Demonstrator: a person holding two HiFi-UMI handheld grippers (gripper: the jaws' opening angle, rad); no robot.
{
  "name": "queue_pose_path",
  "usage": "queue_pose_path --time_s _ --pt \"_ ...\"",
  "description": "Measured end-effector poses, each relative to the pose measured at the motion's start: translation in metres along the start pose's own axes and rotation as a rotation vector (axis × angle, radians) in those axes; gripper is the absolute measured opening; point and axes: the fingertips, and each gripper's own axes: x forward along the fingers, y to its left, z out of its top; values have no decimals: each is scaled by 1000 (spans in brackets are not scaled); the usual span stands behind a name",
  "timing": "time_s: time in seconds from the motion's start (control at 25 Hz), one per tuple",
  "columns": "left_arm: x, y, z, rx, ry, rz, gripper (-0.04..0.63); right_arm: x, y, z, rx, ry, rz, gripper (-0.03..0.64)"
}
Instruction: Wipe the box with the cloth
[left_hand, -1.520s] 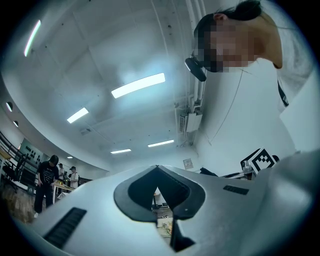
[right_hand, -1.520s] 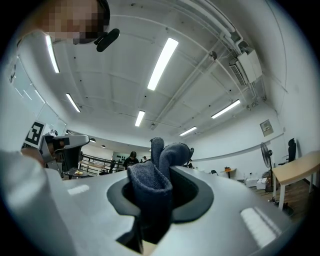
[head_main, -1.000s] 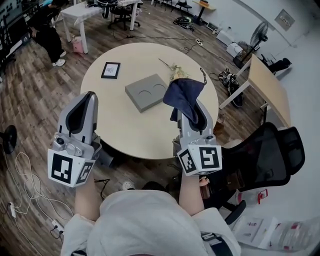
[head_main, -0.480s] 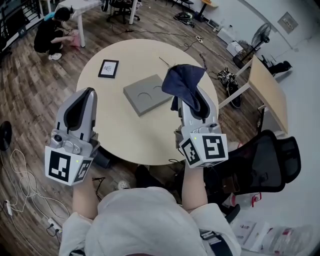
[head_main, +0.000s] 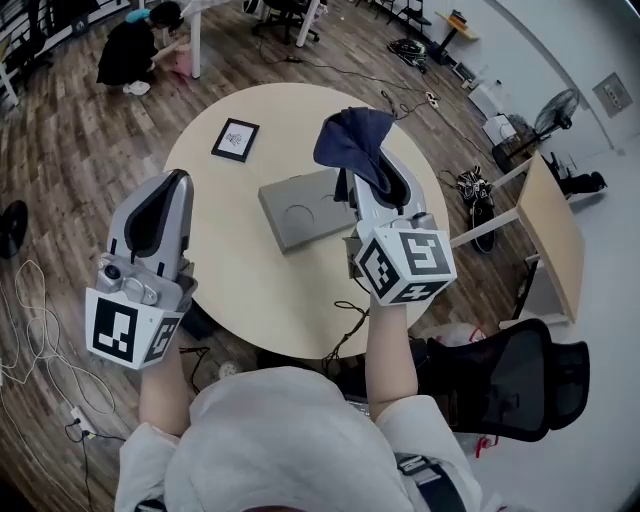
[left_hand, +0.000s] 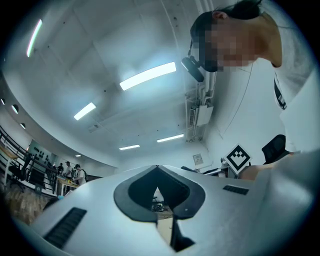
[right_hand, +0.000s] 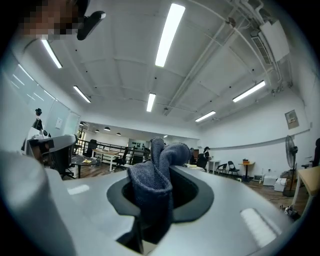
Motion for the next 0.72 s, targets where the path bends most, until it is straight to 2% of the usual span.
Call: queue_pose_path --time_s 0.36,0.72 --pt "13 19 -36 10 75 130 3 61 -8 -126 99 253 106 98" --pt "9 36 -68 10 162 227 3 105 11 -234 147 465 195 101"
